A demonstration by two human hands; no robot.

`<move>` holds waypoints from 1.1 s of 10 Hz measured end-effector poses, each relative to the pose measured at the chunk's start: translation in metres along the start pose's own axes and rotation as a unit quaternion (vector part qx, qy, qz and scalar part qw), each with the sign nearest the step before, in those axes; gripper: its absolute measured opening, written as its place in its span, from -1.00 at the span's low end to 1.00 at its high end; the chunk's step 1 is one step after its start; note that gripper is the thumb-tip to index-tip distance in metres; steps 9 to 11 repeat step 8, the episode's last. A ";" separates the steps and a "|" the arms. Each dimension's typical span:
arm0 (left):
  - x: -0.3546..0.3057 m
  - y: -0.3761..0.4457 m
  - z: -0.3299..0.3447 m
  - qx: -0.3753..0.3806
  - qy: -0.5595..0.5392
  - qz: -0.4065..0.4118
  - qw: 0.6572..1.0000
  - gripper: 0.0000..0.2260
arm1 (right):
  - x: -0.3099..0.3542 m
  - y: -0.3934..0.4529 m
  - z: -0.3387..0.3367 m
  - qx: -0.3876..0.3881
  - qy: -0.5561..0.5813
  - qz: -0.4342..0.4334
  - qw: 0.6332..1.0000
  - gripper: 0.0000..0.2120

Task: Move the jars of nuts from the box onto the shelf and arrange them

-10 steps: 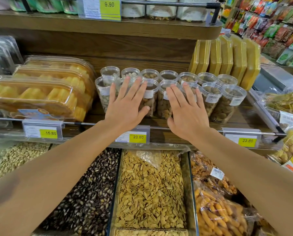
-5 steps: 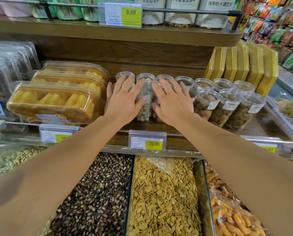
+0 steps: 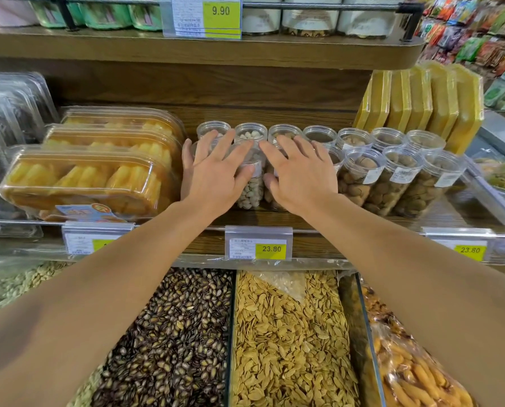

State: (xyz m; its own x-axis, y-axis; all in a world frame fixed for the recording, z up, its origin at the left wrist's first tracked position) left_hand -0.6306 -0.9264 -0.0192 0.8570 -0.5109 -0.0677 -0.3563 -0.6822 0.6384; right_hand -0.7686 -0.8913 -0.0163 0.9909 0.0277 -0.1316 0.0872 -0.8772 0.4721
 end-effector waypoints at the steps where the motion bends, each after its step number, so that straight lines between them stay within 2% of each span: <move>1: 0.002 0.000 0.000 0.037 0.023 -0.006 0.999 -0.57 | -0.002 -0.002 -0.006 0.016 0.008 -0.009 1.000 -0.37; 3: -0.020 0.002 -0.011 0.028 0.027 0.012 0.999 -0.55 | -0.038 -0.024 -0.027 -0.014 -0.008 0.015 1.000 -0.44; 5: -0.061 0.008 0.008 0.050 0.031 0.037 0.998 -0.55 | -0.080 -0.043 -0.012 0.034 -0.028 0.058 0.997 -0.48; 11: -0.063 0.009 0.008 0.053 0.039 0.047 0.997 -0.54 | -0.077 -0.044 -0.017 0.037 -0.008 0.055 0.998 -0.43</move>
Point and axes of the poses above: each hand's wrist, its own y-axis towards the middle knuckle, its own z-axis out of the palm, x = y × z, the point moved 7 cm from there along y, towards the middle knuckle, and after that the axes turned 7 degrees about -x, right-handed, at the moved point
